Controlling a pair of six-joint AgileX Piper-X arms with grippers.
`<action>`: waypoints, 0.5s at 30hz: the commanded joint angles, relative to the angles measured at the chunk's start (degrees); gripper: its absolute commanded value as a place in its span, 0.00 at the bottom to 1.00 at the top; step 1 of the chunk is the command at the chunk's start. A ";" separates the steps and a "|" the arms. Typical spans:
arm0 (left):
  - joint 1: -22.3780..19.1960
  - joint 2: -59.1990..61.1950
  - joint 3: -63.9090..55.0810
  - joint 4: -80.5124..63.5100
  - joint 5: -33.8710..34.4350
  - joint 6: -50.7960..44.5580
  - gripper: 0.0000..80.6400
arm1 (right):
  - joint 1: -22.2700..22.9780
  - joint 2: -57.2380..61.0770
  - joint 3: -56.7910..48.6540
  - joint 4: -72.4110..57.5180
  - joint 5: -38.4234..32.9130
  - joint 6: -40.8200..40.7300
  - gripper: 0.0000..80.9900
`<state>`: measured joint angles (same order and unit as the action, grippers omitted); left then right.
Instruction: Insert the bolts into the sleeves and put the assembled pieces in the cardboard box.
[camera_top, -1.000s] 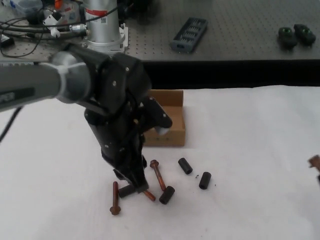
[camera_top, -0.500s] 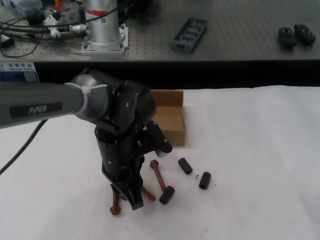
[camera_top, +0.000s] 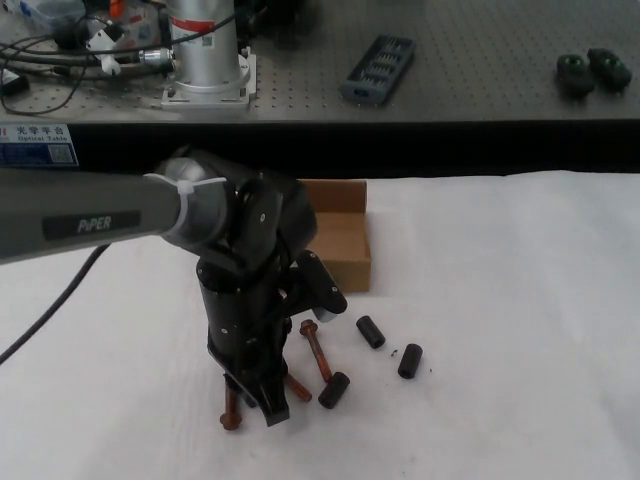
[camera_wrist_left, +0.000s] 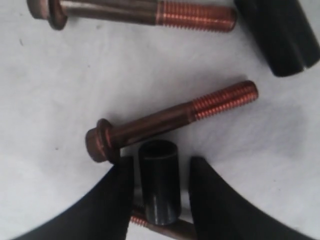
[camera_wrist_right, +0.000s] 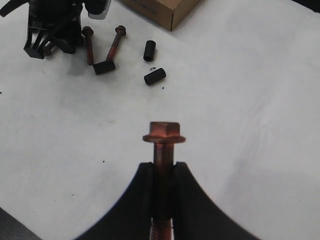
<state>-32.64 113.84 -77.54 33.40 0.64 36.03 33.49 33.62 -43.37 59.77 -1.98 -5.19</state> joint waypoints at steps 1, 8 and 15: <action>-0.40 0.76 0.32 0.52 -0.29 -1.19 0.32 | -0.34 -0.33 -0.11 -0.02 0.11 0.12 0.05; -0.40 -4.07 0.32 -0.16 -0.63 -8.08 0.08 | -0.34 -0.33 -0.11 -4.65 0.09 1.59 0.05; 0.71 -14.05 0.32 -5.66 6.29 -25.70 0.07 | -0.34 -0.33 2.45 -18.43 -0.05 7.72 0.05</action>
<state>-32.26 101.64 -76.98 27.75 3.70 16.55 33.49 33.62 -42.33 48.29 -1.98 -0.59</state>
